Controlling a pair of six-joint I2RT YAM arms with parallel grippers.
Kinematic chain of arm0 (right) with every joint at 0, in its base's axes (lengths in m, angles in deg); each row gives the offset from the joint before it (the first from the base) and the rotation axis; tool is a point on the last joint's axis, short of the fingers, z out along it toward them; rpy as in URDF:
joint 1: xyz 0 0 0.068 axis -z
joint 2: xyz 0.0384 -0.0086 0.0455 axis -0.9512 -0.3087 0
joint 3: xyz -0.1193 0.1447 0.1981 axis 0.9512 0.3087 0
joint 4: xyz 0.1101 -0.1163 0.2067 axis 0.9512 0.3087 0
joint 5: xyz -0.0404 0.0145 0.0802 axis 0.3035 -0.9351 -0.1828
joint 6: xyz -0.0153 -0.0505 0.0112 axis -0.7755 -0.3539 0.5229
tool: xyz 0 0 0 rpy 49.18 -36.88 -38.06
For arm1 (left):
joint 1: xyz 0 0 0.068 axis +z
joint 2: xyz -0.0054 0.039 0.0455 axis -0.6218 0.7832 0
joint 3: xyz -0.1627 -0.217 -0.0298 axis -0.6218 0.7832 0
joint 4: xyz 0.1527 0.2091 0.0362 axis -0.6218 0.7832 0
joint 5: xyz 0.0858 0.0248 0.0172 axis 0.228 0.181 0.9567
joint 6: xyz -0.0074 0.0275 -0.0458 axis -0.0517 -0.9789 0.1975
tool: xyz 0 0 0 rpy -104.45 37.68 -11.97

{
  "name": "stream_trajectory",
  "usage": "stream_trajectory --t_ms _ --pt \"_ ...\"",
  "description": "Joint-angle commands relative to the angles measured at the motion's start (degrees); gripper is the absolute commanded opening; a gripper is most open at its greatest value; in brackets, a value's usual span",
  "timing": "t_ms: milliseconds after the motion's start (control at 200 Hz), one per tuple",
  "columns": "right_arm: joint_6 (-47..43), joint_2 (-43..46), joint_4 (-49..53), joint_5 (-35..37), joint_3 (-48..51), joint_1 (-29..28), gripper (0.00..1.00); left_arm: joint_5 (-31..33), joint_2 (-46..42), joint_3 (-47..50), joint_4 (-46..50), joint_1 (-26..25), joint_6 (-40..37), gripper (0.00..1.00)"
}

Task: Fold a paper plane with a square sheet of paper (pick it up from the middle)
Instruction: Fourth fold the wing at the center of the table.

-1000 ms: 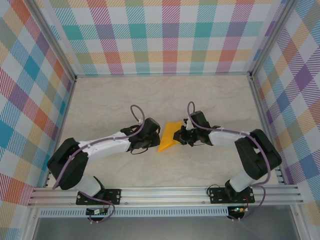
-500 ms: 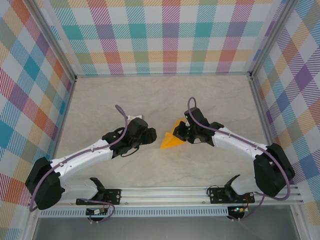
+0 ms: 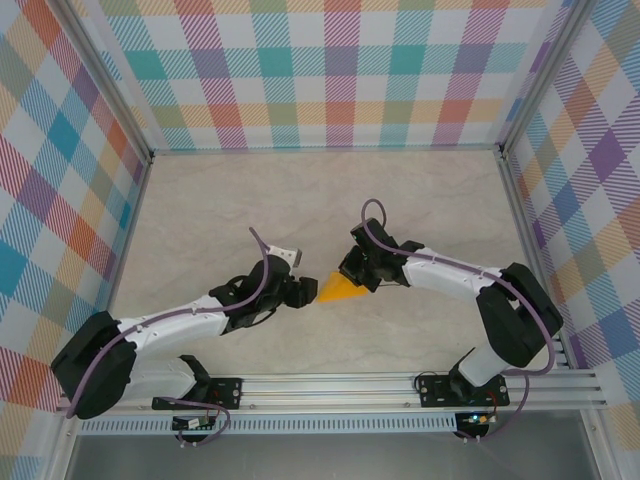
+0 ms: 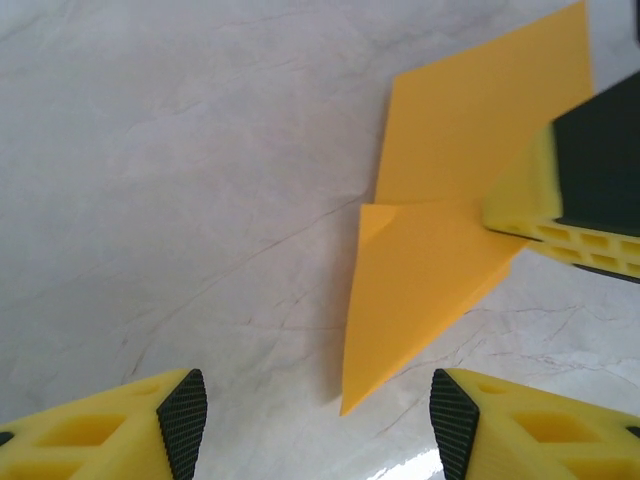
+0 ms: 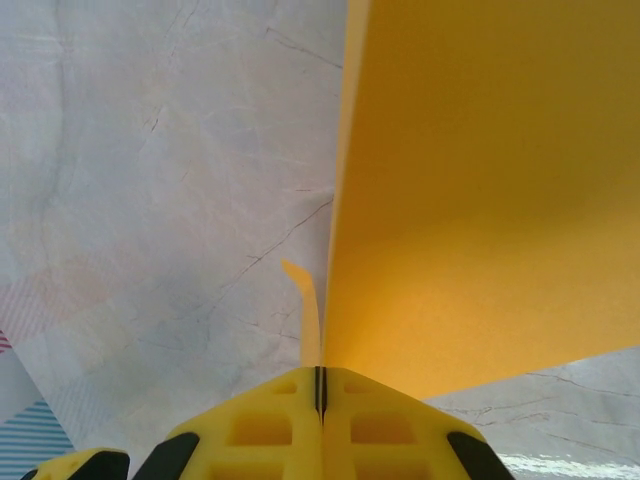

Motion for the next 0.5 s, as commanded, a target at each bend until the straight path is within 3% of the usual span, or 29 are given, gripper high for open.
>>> stream_trajectory --t_ms 0,225,350,495 --pt "5.1 -0.5 -0.5 -0.3 0.8 -0.3 0.0 -1.8 1.1 2.1 -9.6 -0.9 -9.5 0.63" --pt "8.5 -1.2 1.7 -1.5 1.1 -0.2 0.0 -7.3 6.4 6.3 -24.4 -1.2 -15.7 0.6" --pt "9.0 -1.4 2.6 -2.7 0.9 0.2 0.0 -8.4 10.1 5.2 -25.2 -2.0 -20.8 0.6" --pt "9.3 -1.6 3.4 -3.9 0.5 0.6 0.0 -9.5 13.5 4.5 -28.3 -3.1 -24.3 0.53"
